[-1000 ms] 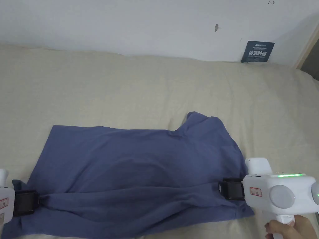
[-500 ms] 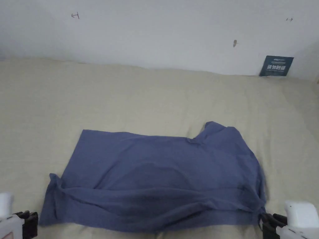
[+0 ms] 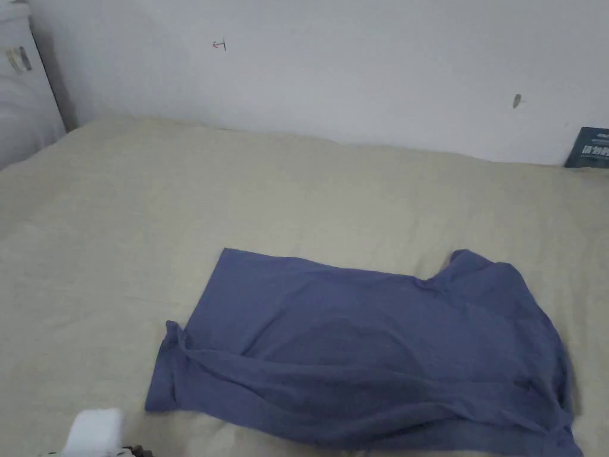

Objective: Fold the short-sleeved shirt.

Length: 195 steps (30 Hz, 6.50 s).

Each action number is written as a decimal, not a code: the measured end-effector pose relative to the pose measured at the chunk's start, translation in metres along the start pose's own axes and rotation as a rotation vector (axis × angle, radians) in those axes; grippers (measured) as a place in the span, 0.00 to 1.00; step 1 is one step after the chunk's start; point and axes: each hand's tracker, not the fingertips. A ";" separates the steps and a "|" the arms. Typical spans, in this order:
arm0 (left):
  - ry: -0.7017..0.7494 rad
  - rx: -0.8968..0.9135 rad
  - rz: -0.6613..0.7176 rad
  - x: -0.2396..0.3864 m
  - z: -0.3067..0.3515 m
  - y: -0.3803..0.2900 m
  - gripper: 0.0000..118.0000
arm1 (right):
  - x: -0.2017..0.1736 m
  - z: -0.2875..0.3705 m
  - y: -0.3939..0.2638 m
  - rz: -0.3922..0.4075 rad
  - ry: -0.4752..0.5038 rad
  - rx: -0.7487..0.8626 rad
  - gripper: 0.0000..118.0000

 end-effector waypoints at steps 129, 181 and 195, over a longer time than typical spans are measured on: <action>-0.070 0.213 -0.145 0.062 0.076 0.074 0.00 | 0.111 -0.028 0.161 -0.016 -0.127 0.053 0.97; -0.075 -0.104 -0.151 0.025 -0.148 0.224 0.79 | 0.087 -0.122 0.218 0.110 -0.167 -0.105 0.04; 0.017 -0.075 -0.220 0.057 -0.210 0.244 0.76 | 0.094 -0.127 0.220 0.109 -0.173 -0.123 0.04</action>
